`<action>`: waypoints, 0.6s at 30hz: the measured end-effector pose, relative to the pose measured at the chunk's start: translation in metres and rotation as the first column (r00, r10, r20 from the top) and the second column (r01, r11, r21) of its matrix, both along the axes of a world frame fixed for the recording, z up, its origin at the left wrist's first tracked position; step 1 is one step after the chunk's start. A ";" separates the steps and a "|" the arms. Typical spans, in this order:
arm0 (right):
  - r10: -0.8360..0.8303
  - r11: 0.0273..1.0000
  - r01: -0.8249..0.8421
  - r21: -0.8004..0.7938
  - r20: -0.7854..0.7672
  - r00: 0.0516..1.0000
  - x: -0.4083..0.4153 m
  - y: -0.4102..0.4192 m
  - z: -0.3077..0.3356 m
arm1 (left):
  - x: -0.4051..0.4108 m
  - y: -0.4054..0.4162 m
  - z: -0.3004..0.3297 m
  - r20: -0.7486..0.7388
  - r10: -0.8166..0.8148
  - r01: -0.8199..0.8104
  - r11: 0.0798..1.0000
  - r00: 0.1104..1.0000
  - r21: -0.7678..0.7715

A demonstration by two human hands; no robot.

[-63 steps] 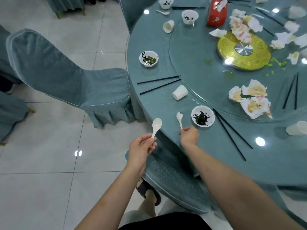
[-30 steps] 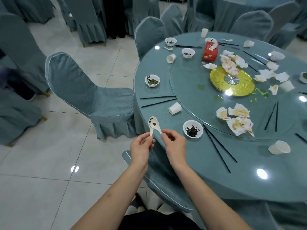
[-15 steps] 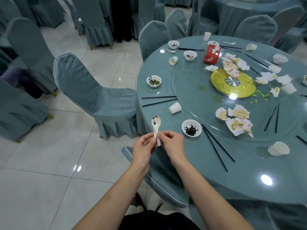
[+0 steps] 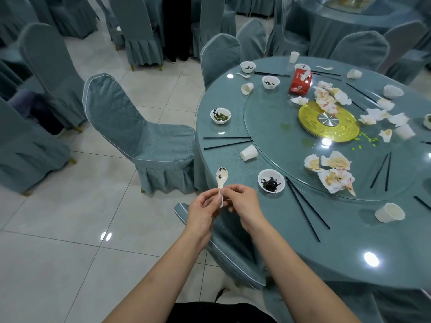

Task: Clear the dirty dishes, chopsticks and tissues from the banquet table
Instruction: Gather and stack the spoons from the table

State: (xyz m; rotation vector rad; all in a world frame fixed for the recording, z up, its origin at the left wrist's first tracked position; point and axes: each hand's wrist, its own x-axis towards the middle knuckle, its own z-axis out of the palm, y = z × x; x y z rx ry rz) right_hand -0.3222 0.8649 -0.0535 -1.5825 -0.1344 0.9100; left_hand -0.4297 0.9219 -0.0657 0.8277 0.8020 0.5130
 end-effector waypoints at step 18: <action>-0.111 0.990 0.109 0.084 0.018 0.994 -0.089 0.165 0.019 | -0.087 0.176 0.018 0.019 -0.096 0.097 0.995 0.995 -0.009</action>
